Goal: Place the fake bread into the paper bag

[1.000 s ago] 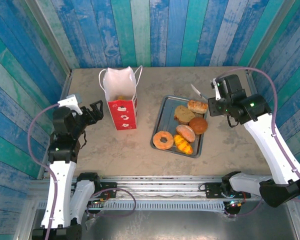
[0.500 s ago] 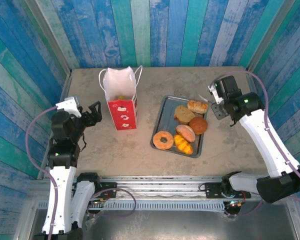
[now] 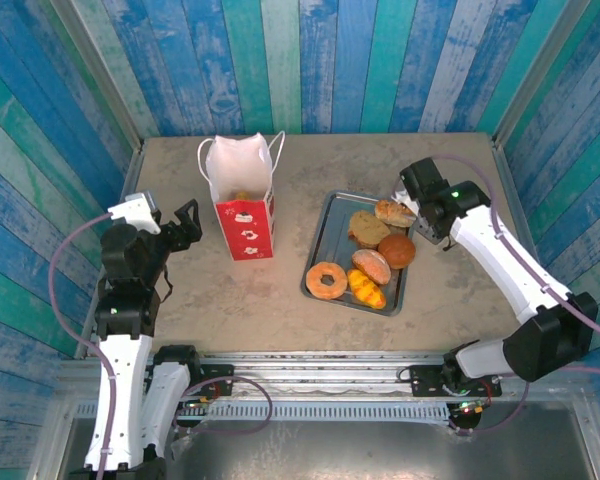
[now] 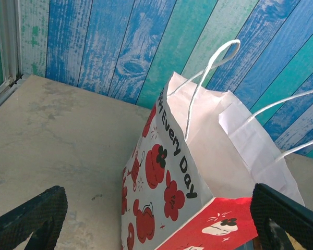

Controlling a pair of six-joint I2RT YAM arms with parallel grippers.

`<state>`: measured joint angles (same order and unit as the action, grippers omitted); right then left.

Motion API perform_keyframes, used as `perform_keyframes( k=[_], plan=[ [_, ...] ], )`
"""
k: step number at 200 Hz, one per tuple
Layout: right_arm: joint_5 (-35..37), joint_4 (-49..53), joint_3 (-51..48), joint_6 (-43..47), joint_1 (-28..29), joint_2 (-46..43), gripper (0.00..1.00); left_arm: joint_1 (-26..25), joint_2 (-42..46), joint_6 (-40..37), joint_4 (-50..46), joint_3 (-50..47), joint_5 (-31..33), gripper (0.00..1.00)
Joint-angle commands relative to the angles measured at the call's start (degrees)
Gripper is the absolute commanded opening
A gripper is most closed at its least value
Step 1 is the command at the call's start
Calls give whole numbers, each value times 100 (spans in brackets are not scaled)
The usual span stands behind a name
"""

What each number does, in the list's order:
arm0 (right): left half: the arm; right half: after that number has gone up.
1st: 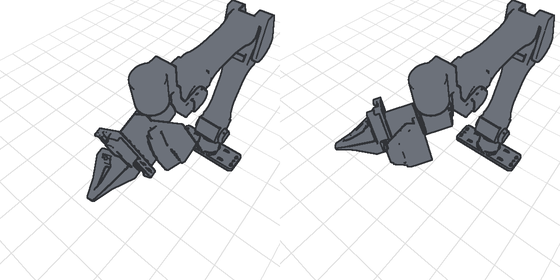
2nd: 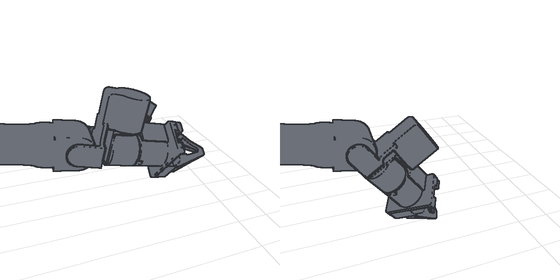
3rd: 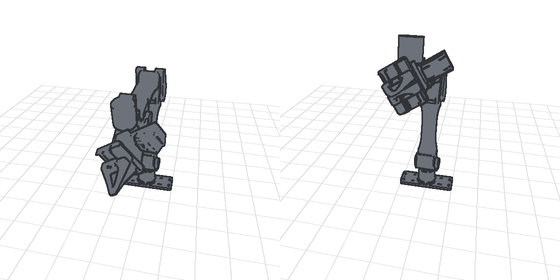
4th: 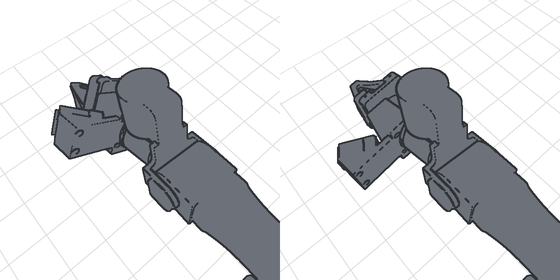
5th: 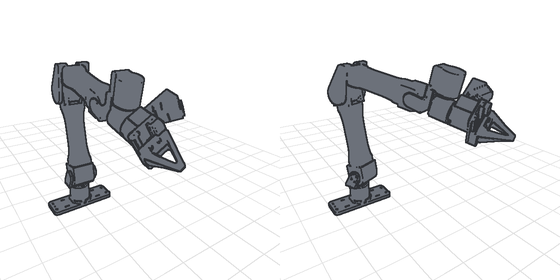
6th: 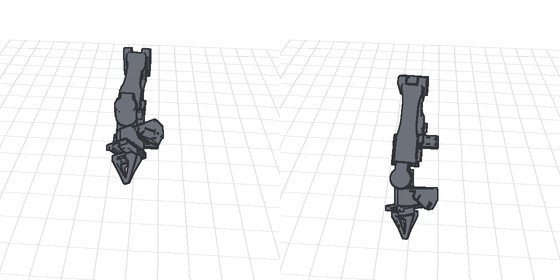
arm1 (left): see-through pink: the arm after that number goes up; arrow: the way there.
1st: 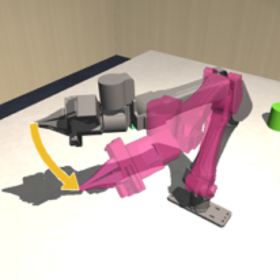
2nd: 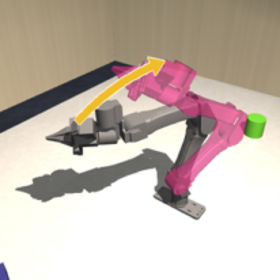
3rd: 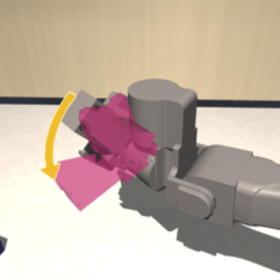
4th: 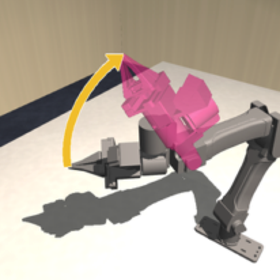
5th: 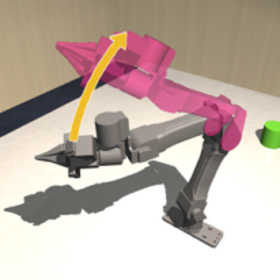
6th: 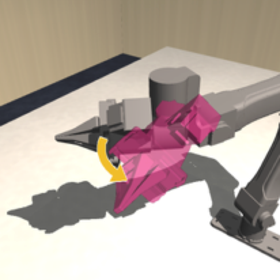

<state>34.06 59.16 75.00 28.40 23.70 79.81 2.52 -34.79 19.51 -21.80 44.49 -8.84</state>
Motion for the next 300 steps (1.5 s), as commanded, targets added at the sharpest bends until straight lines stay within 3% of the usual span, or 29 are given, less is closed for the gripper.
perform_keyframes(
  k=[1, 209, 300],
  plan=[
    [311, -106, -8, 406, 81, 82, 47, 20, -23, -70, 133, -22, 58, 94],
    [297, -424, -76, 790, 117, 919, 46, 20, -221, -95, 176, 29, 206, 94],
    [179, -562, -144, 747, 141, 1156, 40, 19, -235, -96, 132, 95, 254, 94]
  ],
)
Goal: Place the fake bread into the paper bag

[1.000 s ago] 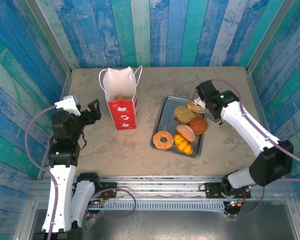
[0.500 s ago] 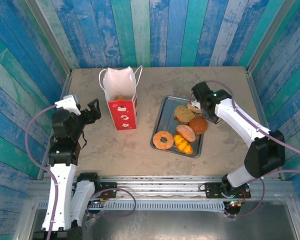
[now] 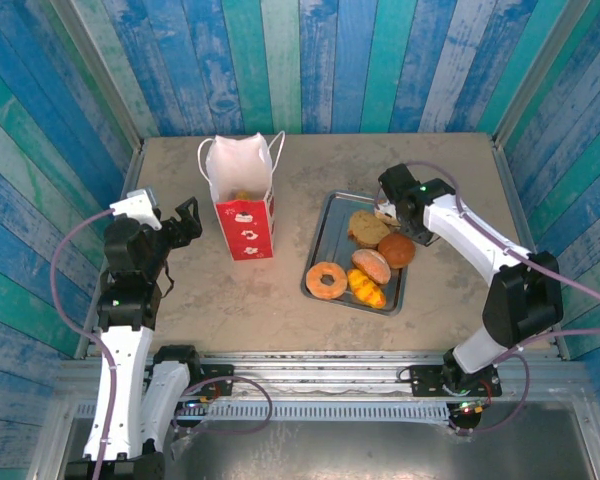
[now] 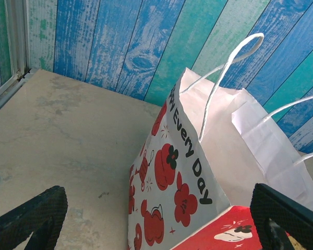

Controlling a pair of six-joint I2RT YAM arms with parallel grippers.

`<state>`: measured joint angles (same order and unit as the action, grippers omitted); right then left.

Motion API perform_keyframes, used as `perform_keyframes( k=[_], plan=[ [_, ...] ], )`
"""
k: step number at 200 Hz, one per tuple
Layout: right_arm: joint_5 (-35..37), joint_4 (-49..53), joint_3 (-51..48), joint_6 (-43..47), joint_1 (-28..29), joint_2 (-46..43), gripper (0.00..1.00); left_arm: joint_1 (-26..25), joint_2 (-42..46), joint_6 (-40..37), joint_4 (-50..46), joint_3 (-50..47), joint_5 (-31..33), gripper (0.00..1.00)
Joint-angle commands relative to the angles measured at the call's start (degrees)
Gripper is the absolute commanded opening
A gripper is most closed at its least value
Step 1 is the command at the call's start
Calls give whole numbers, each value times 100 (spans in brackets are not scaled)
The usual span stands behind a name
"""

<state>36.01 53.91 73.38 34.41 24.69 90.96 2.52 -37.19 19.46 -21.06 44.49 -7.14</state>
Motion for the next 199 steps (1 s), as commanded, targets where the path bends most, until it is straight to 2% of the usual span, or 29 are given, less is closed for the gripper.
perform_keyframes(
  k=[1, 64, 117, 199],
  plan=[
    [-15, -38, 22, 145, 44, 43, 39, 19, 8, -92, 58, 95, 82, 94],
    [-25, -78, -13, -92, 87, -467, 27, 20, 90, 11, -39, 186, 282, 94],
    [-269, 108, -13, -960, 180, -1118, 24, 18, 133, 295, -122, 303, 430, 94],
    [-1728, 322, 712, -2639, 725, -2190, 23, 19, 133, 954, -266, 194, 483, 94]
  ],
)
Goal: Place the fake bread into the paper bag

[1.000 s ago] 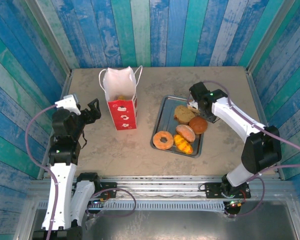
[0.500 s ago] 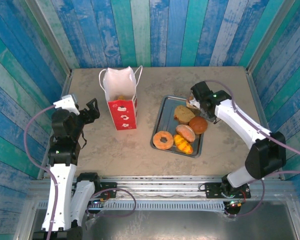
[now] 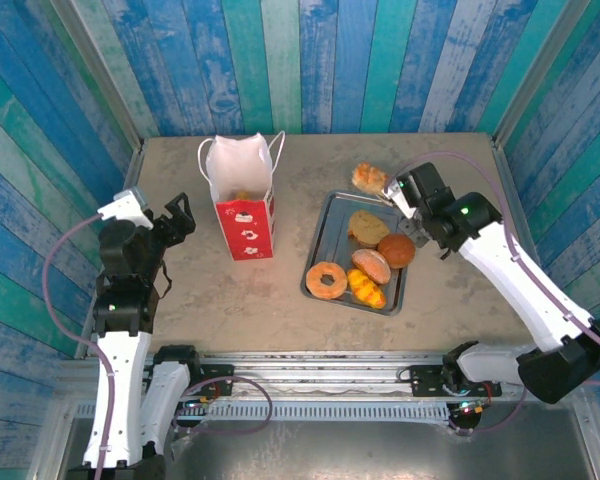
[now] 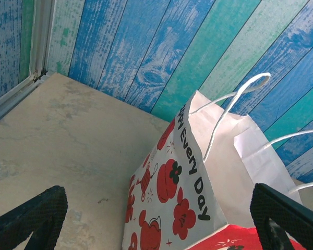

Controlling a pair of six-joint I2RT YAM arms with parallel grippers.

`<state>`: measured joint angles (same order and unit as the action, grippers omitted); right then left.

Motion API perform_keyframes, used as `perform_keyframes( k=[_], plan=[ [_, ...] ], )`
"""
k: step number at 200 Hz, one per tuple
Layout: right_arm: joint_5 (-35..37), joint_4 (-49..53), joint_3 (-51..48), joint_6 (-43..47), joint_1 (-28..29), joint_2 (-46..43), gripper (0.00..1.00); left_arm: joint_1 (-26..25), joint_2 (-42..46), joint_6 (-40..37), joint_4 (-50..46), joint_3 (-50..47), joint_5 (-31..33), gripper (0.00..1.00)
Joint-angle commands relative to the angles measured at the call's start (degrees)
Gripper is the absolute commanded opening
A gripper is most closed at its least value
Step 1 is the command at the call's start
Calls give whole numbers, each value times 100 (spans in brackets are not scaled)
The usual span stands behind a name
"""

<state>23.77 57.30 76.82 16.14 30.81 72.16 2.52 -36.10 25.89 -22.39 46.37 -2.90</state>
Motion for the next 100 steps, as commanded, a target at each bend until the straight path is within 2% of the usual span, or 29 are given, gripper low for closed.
perform_keyframes(
  k=[1, 42, 47, 100],
  plan=[
    [-522, -17, 382, -826, 116, -322, 23, 19, 19, 320, -133, 0, 56, 94],
    [-1010, 1, 940, -1608, 312, -716, 22, 20, -272, 567, -36, -24, -437, 94],
    [-1011, 1, 1009, -1677, 520, -733, 22, 20, -330, 589, -7, -4, -539, 94],
    [-1074, -106, 1716, -2316, 1306, -589, 22, 20, -1107, 825, 388, 328, -1346, 97]
  ],
)
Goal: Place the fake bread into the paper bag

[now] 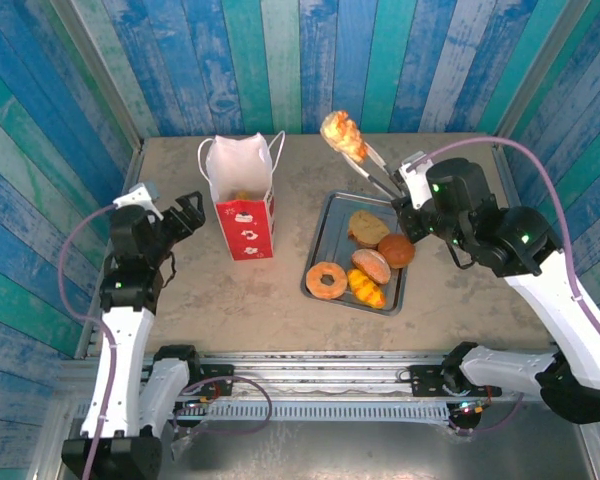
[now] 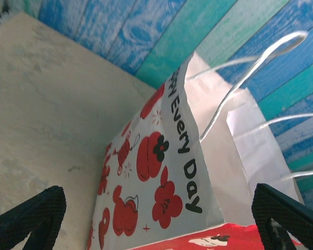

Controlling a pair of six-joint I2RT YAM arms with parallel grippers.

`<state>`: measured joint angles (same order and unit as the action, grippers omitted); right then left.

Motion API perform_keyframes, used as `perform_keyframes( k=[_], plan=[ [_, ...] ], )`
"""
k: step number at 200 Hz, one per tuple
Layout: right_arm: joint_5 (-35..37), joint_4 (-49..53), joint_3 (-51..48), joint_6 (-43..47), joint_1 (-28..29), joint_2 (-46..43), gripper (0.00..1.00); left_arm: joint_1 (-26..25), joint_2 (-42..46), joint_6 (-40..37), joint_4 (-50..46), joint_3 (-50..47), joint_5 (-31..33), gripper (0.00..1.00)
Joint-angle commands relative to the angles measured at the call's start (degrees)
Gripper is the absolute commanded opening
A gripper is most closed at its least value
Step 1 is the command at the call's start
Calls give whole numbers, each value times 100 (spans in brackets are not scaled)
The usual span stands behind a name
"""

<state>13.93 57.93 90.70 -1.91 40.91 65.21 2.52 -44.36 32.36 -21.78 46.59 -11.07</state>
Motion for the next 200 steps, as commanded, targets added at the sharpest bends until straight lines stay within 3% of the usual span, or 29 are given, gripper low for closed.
perform_keyframes(
  k=[1, 26, 69, 160, 200],
  plan=[
    [-83, -173, 340, -520, 322, 115, 22, 20, -296, 185, 338, 311, -546, 97],
    [-60, -250, 825, -727, 724, 456, 22, 16, -753, 410, 658, 489, -727, 100],
    [-281, -545, 1638, -1018, 1267, 1264, 22, 20, -1460, 786, 1303, 615, -869, 87],
    [-242, -261, 2950, -1531, 1549, 3210, 22, 20, -1906, 1003, 1809, 432, -1069, 48],
    [-39, 176, 3403, -1549, 1545, 3709, 23, 20, -1809, 993, 1809, 321, -1020, 36]
  ],
)
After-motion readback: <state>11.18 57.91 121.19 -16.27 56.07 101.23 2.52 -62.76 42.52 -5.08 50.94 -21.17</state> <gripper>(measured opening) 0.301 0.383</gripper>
